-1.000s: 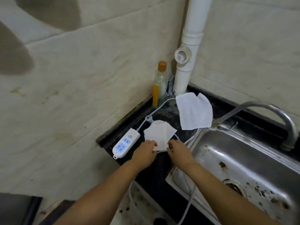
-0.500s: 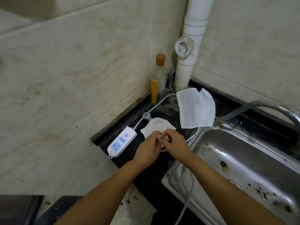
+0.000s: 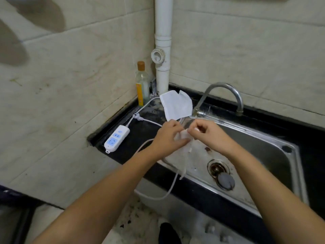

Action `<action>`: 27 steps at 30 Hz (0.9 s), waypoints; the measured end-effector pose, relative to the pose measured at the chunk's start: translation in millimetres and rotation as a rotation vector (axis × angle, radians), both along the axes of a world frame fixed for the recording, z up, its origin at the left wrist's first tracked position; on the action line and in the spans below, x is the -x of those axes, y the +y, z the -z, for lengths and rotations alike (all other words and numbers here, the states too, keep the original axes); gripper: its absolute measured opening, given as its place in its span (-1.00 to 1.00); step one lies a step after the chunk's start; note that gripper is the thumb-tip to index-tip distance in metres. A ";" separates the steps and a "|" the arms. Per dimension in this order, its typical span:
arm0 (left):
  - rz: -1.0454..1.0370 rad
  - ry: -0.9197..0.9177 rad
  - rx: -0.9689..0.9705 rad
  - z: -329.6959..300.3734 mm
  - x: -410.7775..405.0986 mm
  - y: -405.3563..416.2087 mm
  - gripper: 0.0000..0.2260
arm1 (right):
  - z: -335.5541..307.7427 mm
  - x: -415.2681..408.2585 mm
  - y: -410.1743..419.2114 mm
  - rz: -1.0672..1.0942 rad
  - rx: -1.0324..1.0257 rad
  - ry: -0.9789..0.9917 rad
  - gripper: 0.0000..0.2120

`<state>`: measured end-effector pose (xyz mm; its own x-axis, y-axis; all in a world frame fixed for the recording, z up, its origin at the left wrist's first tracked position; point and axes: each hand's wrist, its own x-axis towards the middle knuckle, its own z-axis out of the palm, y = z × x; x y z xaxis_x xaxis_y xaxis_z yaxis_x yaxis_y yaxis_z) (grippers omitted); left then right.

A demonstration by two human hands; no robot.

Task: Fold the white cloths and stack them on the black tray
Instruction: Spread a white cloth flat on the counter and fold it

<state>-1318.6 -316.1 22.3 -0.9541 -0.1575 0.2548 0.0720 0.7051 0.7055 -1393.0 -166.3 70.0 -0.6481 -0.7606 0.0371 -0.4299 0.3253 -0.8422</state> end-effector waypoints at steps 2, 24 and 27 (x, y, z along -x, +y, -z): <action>0.075 -0.030 -0.052 -15.4 -1.0 30.4 -0.82 | -5.2 -8.3 33.2 0.071 0.068 0.004 -0.90; 0.713 -0.531 -0.252 -49.8 152.0 456.7 -0.74 | -46.7 48.9 533.2 0.728 -0.009 0.065 -0.74; 0.707 -0.585 -0.256 -48.3 176.3 497.4 -0.72 | -47.8 68.2 593.5 0.797 -0.039 0.058 -0.79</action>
<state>-1494.9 181.3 70.6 -0.8149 0.5201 -0.2559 0.0090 0.4528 0.8916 -1461.3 427.2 117.8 -0.9950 -0.0708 0.0705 -0.0987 0.5823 -0.8070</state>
